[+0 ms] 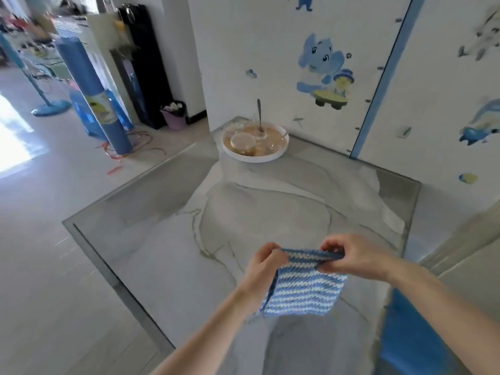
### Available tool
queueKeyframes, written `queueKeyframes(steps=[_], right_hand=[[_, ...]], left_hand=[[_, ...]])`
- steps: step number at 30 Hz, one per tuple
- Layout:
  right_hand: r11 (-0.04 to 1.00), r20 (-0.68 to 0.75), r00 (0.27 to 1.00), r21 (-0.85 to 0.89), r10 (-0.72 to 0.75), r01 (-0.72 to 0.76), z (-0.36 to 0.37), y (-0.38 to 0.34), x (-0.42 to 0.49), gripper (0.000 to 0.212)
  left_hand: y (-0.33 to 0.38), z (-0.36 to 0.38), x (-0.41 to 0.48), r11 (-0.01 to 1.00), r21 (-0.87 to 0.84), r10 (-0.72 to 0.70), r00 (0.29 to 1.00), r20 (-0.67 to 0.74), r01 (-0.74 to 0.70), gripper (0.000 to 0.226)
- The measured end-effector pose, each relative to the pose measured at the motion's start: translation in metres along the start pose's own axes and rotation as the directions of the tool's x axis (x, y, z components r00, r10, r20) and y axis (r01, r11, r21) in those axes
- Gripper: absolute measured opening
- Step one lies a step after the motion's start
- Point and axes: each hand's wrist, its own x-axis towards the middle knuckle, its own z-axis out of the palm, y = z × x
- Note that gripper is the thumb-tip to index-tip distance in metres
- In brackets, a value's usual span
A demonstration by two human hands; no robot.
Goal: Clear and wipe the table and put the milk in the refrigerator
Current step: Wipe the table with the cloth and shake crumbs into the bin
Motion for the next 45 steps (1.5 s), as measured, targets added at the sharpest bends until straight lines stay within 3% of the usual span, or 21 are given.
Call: queueKeyframes(steps=[5,9,13,16,20,23,25,28,32,39,45], right_hand=[[1.000,-0.009,1.000,-0.019,0.014,-0.014,-0.005,-0.061,0.133,0.029],[0.999,0.019,0.999,-0.021,0.028,-0.027,-0.021,-0.096,0.228,0.028],[0.998,0.004,1.000,-0.059,0.024,-0.023,-0.035,-0.127,0.307,0.029],[0.995,-0.091,0.995,-0.088,-0.045,0.037,-0.042,-0.146,0.366,0.028],[0.981,-0.245,0.959,-0.160,-0.145,0.107,-0.030,-0.159,0.434,0.024],[0.991,-0.188,0.976,-0.101,-0.110,0.092,0.001,-0.149,0.471,0.016],[0.993,-0.108,0.989,-0.075,-0.102,0.094,0.029,-0.136,0.490,0.024],[0.985,0.052,0.994,-0.138,-0.098,0.104,0.070,-0.120,0.501,0.047],[0.991,0.054,0.997,-0.114,-0.062,0.068,0.095,-0.106,0.487,0.046],[0.984,0.176,0.984,-0.170,-0.021,0.052,0.103,-0.070,0.404,0.044],[0.986,0.224,0.975,-0.164,0.001,0.037,0.111,-0.048,0.315,0.045]], left_hand=[[0.032,-0.096,0.092,0.999,-0.022,0.042,0.999,-0.001,-0.042,0.038],[0.061,-0.163,0.169,0.998,0.021,0.059,0.987,0.149,-0.063,0.049],[0.092,-0.209,0.236,0.955,0.227,0.151,0.972,0.181,-0.191,0.024],[0.118,-0.240,0.286,0.863,0.394,0.293,0.949,0.118,-0.316,0.025],[0.125,-0.274,0.338,0.741,0.558,0.420,0.906,0.048,-0.373,0.023],[0.098,-0.295,0.359,0.722,0.612,0.393,0.919,0.022,-0.323,0.025],[0.070,-0.304,0.368,0.748,0.608,0.324,0.946,0.017,-0.267,0.028],[0.035,-0.313,0.368,0.768,0.617,0.198,0.980,0.026,-0.172,0.031],[0.016,-0.306,0.354,0.765,0.637,0.105,0.994,0.015,-0.091,0.040],[-0.004,-0.268,0.290,0.748,0.629,0.084,0.970,0.229,-0.214,0.043],[-0.024,-0.221,0.228,0.744,0.626,-0.022,0.928,0.372,-0.233,0.056]])
